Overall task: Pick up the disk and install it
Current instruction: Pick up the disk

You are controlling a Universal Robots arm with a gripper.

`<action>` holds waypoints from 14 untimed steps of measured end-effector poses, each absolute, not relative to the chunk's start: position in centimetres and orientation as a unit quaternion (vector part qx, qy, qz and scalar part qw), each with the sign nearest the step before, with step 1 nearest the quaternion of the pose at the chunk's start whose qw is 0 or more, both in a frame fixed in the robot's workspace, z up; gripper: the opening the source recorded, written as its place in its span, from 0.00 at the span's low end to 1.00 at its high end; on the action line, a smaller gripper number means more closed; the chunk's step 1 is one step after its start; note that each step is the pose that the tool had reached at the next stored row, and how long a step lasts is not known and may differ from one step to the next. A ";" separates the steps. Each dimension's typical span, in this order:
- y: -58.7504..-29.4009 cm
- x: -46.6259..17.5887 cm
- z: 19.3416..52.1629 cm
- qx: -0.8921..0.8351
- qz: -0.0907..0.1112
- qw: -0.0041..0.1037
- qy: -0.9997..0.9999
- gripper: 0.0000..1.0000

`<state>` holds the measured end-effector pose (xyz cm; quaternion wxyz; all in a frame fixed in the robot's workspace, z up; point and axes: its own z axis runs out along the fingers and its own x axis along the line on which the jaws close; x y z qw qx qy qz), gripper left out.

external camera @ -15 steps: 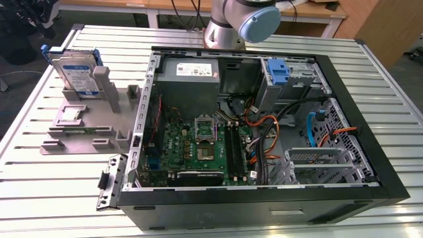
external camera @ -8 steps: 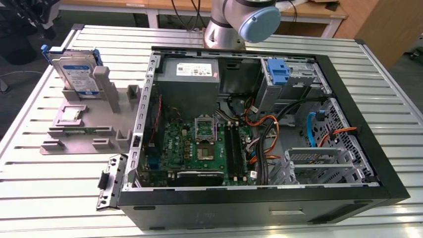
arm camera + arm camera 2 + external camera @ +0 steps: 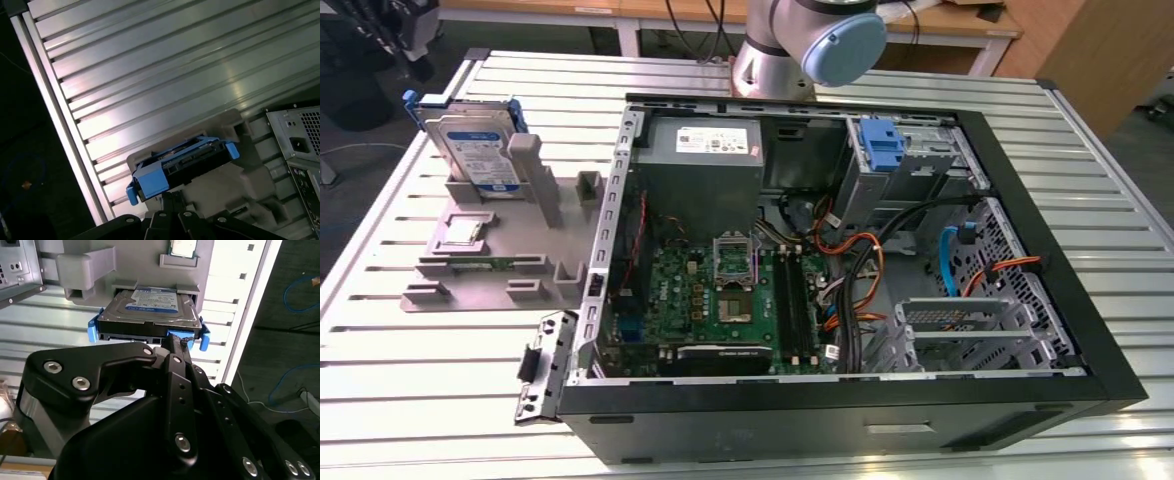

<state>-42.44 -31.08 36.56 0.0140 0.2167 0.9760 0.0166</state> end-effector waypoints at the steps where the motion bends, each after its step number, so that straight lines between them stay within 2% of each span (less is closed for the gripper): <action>1: -31.1 -42.4 36.5 0.223 0.017 0.014 0.975 0.11; 14: -31.1 -42.4 36.3 0.318 0.015 0.016 0.948 0.11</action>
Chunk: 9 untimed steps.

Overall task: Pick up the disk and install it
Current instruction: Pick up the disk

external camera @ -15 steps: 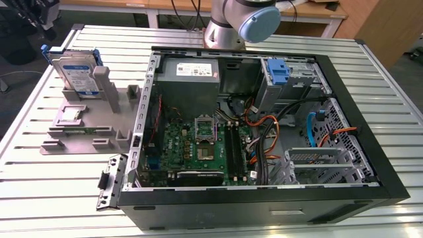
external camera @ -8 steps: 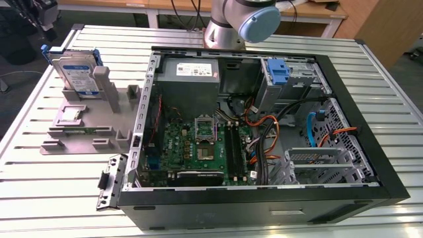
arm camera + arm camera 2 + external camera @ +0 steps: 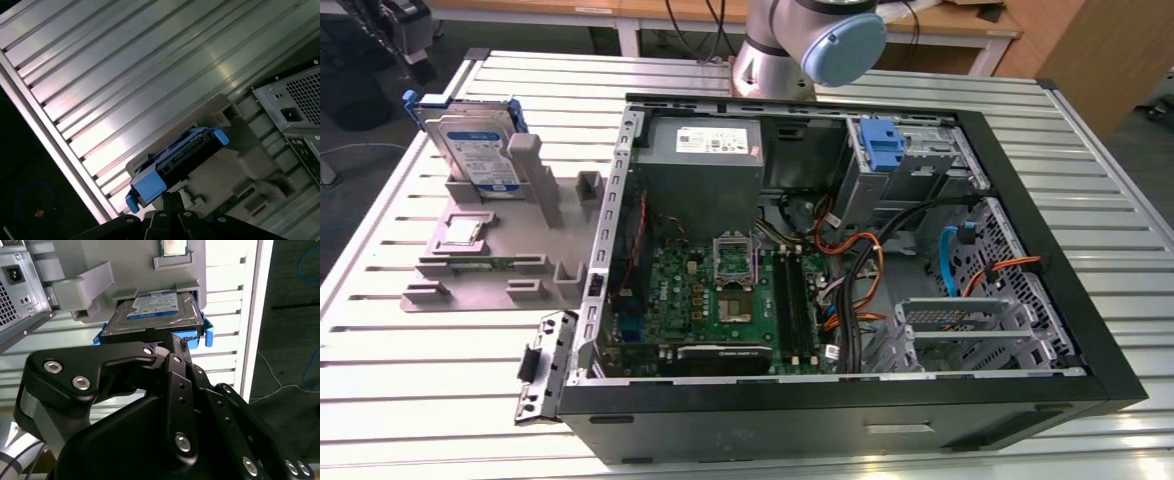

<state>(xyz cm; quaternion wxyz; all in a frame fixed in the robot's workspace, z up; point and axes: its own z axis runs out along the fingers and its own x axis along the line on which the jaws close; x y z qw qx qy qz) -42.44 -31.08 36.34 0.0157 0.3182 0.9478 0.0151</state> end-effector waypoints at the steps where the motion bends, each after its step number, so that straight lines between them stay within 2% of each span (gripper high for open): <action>1: -31.1 -42.4 36.3 0.326 0.015 0.016 0.945 0.11; 9: -31.1 -42.4 36.2 0.389 0.014 0.017 0.921 0.11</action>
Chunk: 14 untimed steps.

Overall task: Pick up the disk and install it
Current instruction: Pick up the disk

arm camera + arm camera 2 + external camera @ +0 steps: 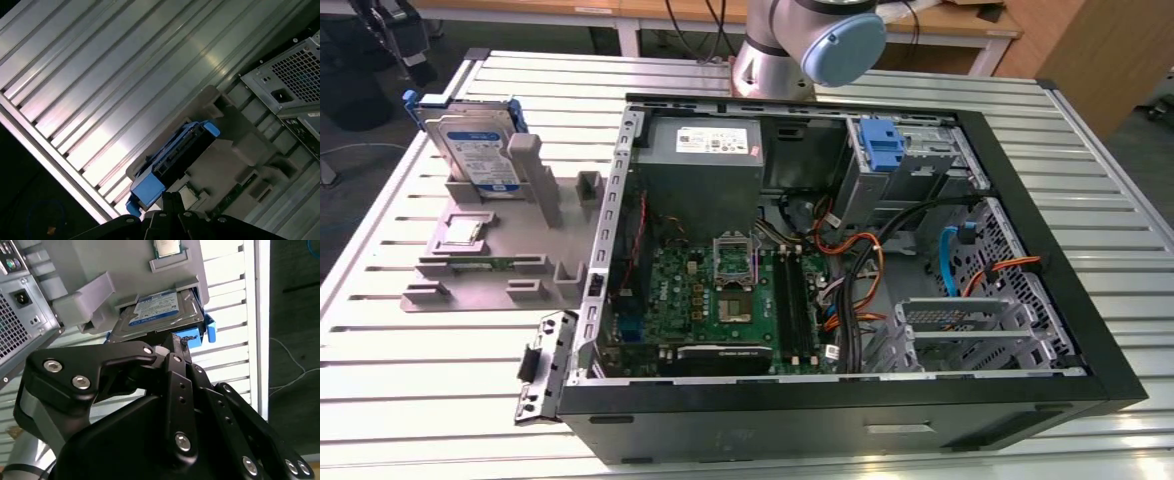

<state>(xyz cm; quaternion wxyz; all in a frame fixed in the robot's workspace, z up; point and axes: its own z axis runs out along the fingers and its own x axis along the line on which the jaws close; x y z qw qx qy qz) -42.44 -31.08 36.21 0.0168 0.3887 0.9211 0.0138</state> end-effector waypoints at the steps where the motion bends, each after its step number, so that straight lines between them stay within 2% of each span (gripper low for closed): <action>1: -31.1 -42.4 36.2 0.398 0.014 0.017 0.917 0.11; 14: -31.1 -42.4 36.2 0.448 0.013 0.018 0.894 0.11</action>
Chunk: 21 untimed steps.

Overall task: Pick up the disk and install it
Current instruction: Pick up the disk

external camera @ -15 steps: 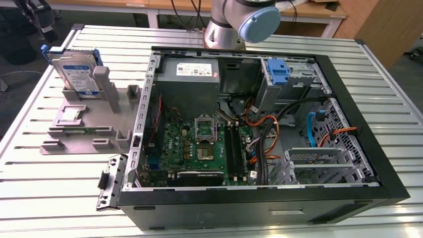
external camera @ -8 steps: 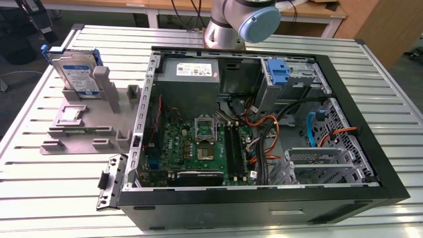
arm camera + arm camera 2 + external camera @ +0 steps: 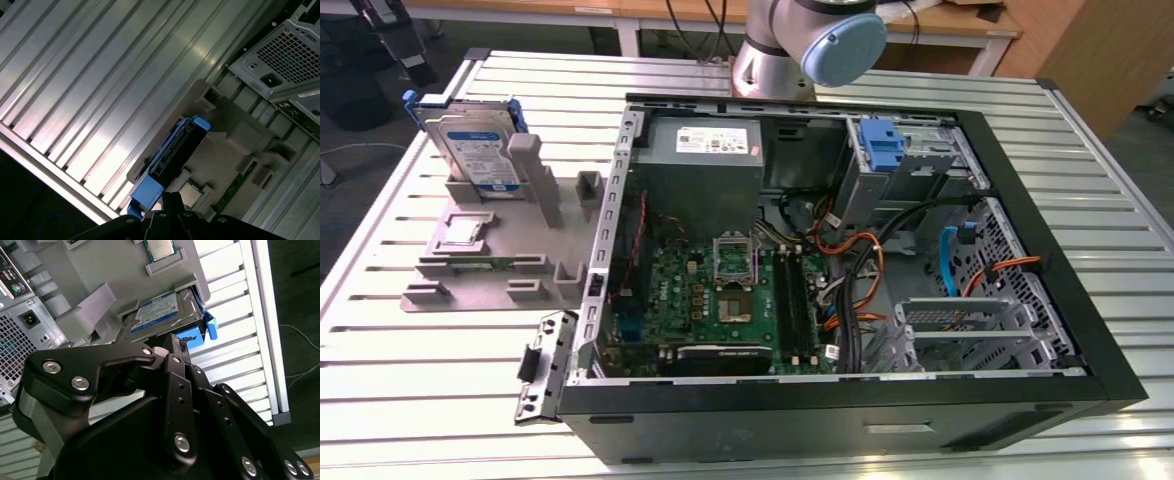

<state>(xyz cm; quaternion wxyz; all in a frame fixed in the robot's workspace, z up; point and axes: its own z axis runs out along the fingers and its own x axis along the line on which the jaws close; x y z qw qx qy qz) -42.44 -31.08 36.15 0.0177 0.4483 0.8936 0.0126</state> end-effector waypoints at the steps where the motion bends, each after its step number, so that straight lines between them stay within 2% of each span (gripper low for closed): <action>1: -31.1 -42.4 36.1 0.449 0.013 0.018 0.893 0.11; 21: -31.1 -42.4 36.0 0.502 0.012 0.018 0.865 0.11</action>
